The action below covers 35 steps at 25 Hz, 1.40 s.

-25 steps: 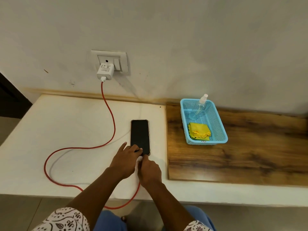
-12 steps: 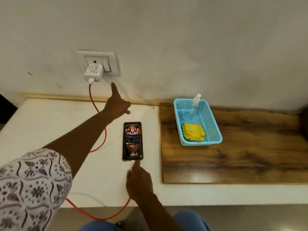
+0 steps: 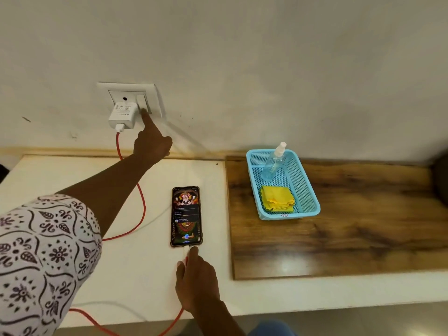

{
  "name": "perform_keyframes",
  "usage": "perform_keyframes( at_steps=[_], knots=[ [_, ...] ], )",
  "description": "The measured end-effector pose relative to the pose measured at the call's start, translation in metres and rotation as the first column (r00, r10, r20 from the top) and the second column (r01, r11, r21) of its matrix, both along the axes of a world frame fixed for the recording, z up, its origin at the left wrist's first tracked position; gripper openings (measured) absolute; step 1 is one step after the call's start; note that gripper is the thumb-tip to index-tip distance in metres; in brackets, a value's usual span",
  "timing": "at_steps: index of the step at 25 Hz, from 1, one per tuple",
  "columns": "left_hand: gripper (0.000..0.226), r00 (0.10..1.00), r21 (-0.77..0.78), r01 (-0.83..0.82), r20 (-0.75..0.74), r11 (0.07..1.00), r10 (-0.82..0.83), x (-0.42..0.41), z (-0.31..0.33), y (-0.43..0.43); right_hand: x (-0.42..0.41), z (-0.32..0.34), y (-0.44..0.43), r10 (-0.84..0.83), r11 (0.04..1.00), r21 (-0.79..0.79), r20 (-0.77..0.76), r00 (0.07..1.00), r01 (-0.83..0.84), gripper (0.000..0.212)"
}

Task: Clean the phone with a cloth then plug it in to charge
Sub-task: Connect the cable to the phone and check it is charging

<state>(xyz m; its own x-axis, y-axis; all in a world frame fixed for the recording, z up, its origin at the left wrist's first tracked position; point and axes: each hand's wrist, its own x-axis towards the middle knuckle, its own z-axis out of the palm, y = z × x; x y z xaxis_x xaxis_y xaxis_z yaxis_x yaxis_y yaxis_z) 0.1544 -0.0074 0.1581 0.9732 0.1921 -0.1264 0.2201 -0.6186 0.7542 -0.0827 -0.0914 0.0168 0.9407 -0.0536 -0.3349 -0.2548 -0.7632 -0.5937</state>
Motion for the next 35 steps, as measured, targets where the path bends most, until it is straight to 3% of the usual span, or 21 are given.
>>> perform_keyframes(
  at_steps=[7, 11, 15, 28, 35],
  knots=[
    [0.1, 0.995, -0.052, 0.086, -0.043, 0.995, -0.089, 0.005, 0.003, -0.001, 0.0, 0.001, 0.0, 0.001, 1.0, 0.013, -0.009, 1.0, -0.001, 0.046],
    [0.107, 0.99, -0.353, 0.097, -0.064, 0.93, -0.127, 0.003, 0.003, 0.002, 0.0, 0.001, -0.001, 0.005, 1.0, 0.016, -0.016, 1.0, -0.005, 0.048],
    [0.104, 0.989, -0.473, 0.07, -0.084, 0.879, -0.124, 0.0, 0.002, 0.0, -0.001, 0.001, -0.001, 0.015, 1.0, 0.013, -0.006, 1.0, -0.015, 0.047],
    [0.101, 0.964, -0.65, 0.151, -0.071, 0.744, -0.258, -0.001, 0.001, 0.012, -0.001, -0.001, -0.001, 0.02, 1.0, 0.001, -0.009, 1.0, -0.02, 0.049],
    [0.093, 0.95, -0.593, 0.163, -0.122, 0.789, -0.288, 0.003, 0.003, 0.018, -0.002, -0.005, 0.0, 0.003, 1.0, 0.0, -0.011, 1.0, -0.003, 0.052]
  ],
)
